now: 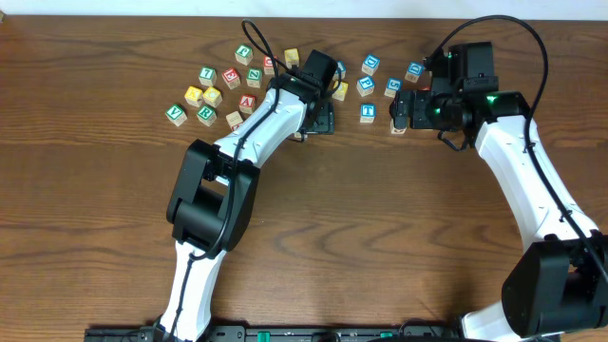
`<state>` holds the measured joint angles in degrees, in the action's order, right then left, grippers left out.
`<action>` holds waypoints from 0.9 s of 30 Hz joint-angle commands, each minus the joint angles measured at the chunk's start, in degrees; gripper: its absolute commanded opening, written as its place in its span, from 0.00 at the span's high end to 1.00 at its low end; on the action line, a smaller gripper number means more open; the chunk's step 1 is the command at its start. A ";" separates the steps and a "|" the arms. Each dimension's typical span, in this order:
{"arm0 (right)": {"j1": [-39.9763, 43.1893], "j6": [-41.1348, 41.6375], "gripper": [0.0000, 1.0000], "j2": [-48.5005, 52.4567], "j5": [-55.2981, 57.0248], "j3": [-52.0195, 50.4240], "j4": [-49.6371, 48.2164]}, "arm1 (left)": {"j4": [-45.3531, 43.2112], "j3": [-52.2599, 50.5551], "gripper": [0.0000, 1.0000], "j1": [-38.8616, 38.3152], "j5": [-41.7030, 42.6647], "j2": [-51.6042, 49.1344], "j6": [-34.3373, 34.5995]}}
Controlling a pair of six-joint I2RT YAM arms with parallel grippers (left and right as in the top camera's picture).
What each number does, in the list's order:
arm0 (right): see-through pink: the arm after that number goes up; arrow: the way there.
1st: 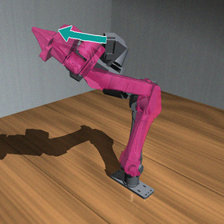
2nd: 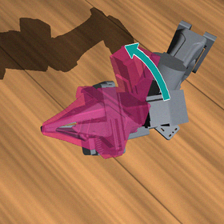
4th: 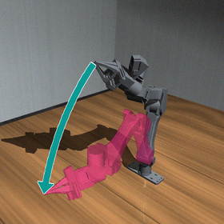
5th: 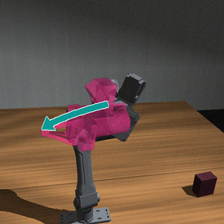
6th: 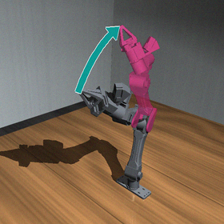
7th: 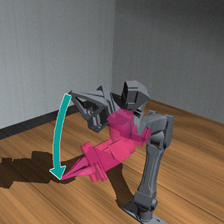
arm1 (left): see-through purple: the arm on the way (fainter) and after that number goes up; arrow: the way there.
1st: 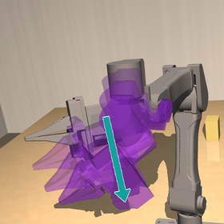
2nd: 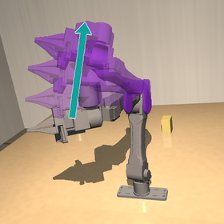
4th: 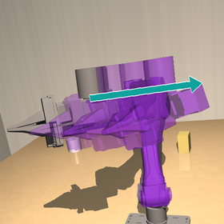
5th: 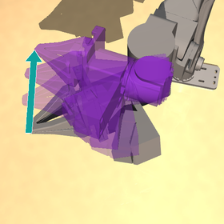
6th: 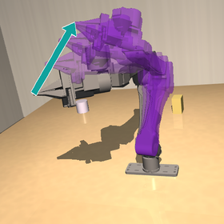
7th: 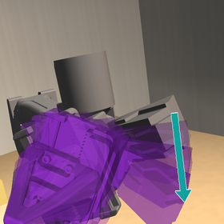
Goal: Spell out ROBOT
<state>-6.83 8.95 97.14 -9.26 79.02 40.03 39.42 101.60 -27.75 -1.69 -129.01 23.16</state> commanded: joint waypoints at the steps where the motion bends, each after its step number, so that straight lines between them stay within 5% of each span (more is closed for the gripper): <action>1: -0.57 0.42 0.01 0.50 0.11 1.11 0.07 | 0.46 -0.20 0.18 0.46 -0.48 -0.02 0.98; 16: -0.57 0.42 0.01 0.50 0.11 1.11 0.07 | 0.85 0.55 0.18 2.78 3.41 0.00 -1.97; 27: -0.57 0.42 0.01 0.50 0.13 1.11 0.07 | 11.58 12.81 0.18 5.31 5.22 0.00 -8.04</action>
<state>-6.83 8.95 97.14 -9.26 79.02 40.01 49.45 110.54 -22.48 2.79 -129.01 18.70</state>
